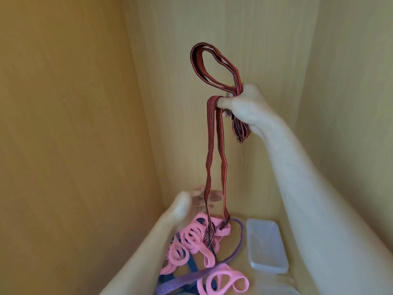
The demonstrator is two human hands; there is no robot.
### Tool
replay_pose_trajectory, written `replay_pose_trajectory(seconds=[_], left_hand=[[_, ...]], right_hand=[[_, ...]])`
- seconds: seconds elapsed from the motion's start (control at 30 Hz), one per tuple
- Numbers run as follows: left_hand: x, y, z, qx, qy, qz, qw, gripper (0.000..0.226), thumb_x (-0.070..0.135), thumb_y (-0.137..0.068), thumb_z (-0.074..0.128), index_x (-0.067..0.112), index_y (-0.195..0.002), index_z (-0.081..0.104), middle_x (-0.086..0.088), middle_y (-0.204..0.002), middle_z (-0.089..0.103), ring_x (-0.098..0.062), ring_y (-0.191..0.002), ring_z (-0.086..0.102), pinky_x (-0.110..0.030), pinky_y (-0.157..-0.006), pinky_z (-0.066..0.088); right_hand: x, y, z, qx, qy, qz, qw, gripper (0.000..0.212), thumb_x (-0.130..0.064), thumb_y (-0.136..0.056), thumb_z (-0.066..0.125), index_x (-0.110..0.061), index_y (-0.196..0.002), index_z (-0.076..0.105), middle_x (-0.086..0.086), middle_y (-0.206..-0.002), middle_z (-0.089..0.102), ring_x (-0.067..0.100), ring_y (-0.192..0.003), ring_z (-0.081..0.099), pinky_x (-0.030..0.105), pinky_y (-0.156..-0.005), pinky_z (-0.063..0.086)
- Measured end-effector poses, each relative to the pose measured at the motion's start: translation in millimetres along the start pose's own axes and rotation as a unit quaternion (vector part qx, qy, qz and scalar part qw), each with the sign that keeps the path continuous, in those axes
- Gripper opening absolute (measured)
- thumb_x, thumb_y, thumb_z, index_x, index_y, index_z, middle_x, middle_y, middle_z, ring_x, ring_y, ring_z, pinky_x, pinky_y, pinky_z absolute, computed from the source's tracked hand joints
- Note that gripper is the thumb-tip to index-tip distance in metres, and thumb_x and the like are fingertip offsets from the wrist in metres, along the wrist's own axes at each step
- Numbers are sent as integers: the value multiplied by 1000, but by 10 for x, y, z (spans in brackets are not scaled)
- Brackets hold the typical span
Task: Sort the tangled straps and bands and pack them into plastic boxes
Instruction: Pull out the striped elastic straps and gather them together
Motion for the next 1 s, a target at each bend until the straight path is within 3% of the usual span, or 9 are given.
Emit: replay_pose_trajectory(seconds=[0.13,0.23,0.3,0.4,0.5,0.6,0.67,0.77,1.0], left_hand=[[34,-110,122,56,11,23,998,40,7,-102,29,-10,-119,61,-15,-124,70,-29,-123,62,-47,-111,42],[49,-178,192,73,46,25,996,33,11,-103,28,0,-93,58,-22,-115,72,-33,-116,65,-45,-108,43],[41,-197,229,81,82,16,993,36,13,-105,27,9,-75,48,-27,-99,72,-37,-98,68,-42,-98,46],[2,-219,285,76,116,12,990,36,17,-106,23,10,-77,43,-13,-65,55,-29,-64,57,-39,-79,48],[4,-186,316,57,116,24,991,40,39,-109,25,15,-81,42,-2,-59,35,-18,-52,36,-33,-60,38],[15,-109,296,16,83,42,995,51,69,-92,49,18,-85,46,1,-65,27,-14,-56,26,-29,-57,28],[-10,-67,272,9,48,36,998,44,49,-82,71,15,-93,45,4,-65,27,-12,-56,26,-27,-56,26],[-37,-48,226,41,22,11,999,16,17,-85,66,13,-88,51,6,-59,26,-11,-52,24,-26,-53,23],[173,-124,-159,152,241,-17,958,34,29,-101,50,14,-70,56,6,-52,29,-9,-41,28,-22,-43,29]], right_hand=[[-2,-8,-24,1,-14,2,1000,40,-13,-75,76,-24,-62,40,3,-65,49,15,-52,60,37,-67,42],[9,-9,-39,-4,-37,14,999,40,-17,-76,81,-23,-67,42,2,-69,53,15,-52,61,36,-69,44],[13,-6,-51,-5,-44,21,999,41,-16,-77,82,-23,-68,42,3,-74,53,14,-52,62,35,-70,44],[16,-10,-75,-3,-55,29,998,40,-13,-78,81,-21,-71,43,6,-80,53,14,-54,63,34,-70,44],[17,-15,-82,7,-69,44,997,35,-13,-79,81,-20,-74,46,7,-83,63,15,-58,66,30,-64,44],[50,-21,-77,29,-94,57,994,33,-13,-80,80,-19,-77,48,6,-87,66,14,-57,65,30,-60,44],[79,-11,-74,40,-109,60,991,34,-10,-80,79,-19,-77,47,3,-81,62,15,-56,64,29,-57,44],[143,40,-91,51,-130,66,988,32,-9,-80,79,-17,-81,48,4,-81,61,16,-55,64,29,-55,43],[614,532,-60,85,-208,107,969,42,-10,-81,80,-24,-46,60,-5,-69,68,13,-53,60,29,-58,43]])
Point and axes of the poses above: each hand's wrist, its own y-axis away from the middle knuckle, its own z-axis out of the palm, x = y × z, the point moved 4 cm from there along -y, towards the middle knuckle
